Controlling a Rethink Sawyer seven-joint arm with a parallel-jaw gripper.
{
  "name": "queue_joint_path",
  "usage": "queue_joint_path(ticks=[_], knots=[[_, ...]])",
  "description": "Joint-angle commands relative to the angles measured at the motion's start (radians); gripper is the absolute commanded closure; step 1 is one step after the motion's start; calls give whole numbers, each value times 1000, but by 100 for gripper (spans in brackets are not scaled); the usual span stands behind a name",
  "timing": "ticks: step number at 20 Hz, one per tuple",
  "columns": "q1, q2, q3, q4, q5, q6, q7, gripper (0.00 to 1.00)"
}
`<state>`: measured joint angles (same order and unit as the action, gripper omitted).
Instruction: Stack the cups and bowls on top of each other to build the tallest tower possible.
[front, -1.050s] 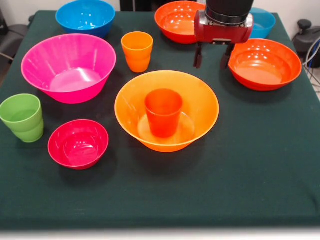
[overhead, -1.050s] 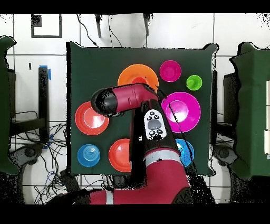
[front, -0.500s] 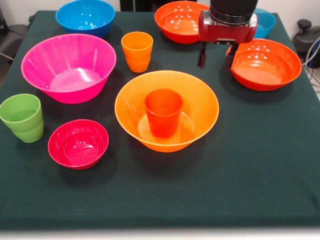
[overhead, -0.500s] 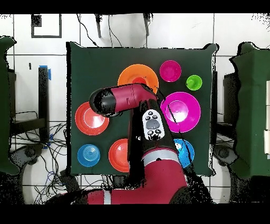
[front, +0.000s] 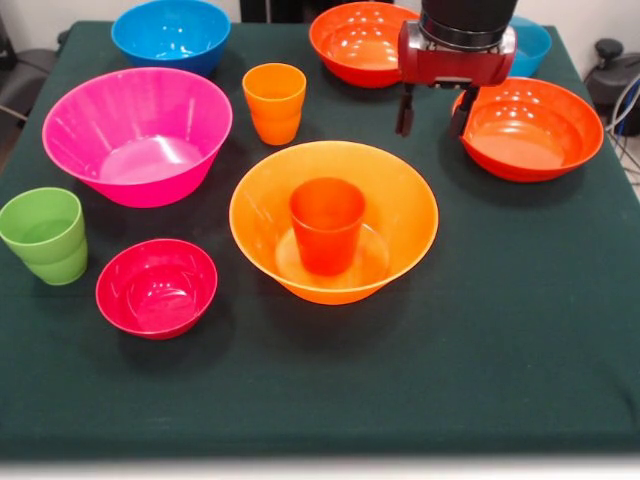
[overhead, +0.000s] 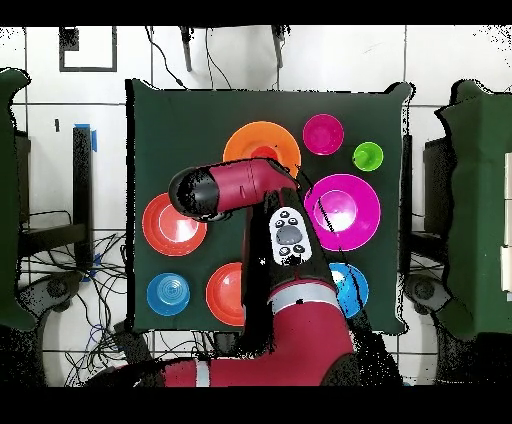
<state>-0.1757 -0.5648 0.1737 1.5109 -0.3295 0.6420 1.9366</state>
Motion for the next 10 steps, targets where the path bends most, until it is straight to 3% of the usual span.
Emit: queue_joint_path(ticks=[1,10], knots=[[20,63,41,-4,24,-29,87,0],[54,78,34,-32,26,-11,98,0]])
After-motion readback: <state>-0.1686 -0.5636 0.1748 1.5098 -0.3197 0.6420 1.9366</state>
